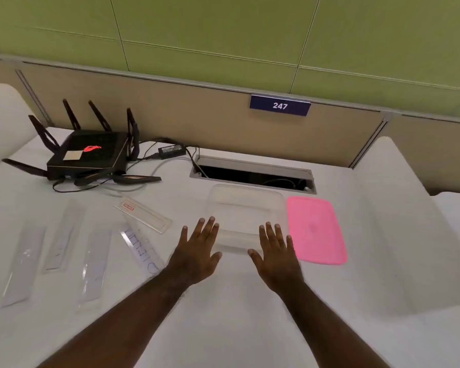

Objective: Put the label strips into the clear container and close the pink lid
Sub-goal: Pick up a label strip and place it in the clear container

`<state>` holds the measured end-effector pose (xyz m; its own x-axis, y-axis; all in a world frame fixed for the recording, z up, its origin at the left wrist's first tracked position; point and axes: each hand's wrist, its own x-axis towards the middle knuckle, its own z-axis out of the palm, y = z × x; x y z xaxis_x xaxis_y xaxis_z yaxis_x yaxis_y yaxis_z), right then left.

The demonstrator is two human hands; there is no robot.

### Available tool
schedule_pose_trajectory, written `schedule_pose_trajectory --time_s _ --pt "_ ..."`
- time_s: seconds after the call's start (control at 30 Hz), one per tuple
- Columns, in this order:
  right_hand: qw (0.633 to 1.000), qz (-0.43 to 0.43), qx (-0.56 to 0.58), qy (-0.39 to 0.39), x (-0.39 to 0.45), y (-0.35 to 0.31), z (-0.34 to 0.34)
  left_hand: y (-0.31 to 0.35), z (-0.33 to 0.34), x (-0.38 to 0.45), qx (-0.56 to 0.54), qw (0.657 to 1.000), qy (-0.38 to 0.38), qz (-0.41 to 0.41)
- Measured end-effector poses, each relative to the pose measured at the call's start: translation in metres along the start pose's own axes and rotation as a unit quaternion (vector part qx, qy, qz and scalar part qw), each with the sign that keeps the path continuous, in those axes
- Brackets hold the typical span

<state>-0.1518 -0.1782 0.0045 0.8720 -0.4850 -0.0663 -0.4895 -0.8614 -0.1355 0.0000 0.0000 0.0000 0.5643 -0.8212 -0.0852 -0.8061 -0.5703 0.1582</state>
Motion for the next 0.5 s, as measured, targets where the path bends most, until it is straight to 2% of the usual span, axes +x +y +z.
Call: schedule_pose_trajectory --time_s 0.33,0.5 --pt "1.0 0.005 0.006 -0.007 0.003 -0.003 0.003 -0.007 0.0 -0.002 -0.009 1.0 -0.006 -0.009" --pt "0.999 -0.036 0.021 0.003 0.017 -0.039 -0.003 -0.035 -0.001 -0.015 -0.068 0.996 0.026 -0.061"
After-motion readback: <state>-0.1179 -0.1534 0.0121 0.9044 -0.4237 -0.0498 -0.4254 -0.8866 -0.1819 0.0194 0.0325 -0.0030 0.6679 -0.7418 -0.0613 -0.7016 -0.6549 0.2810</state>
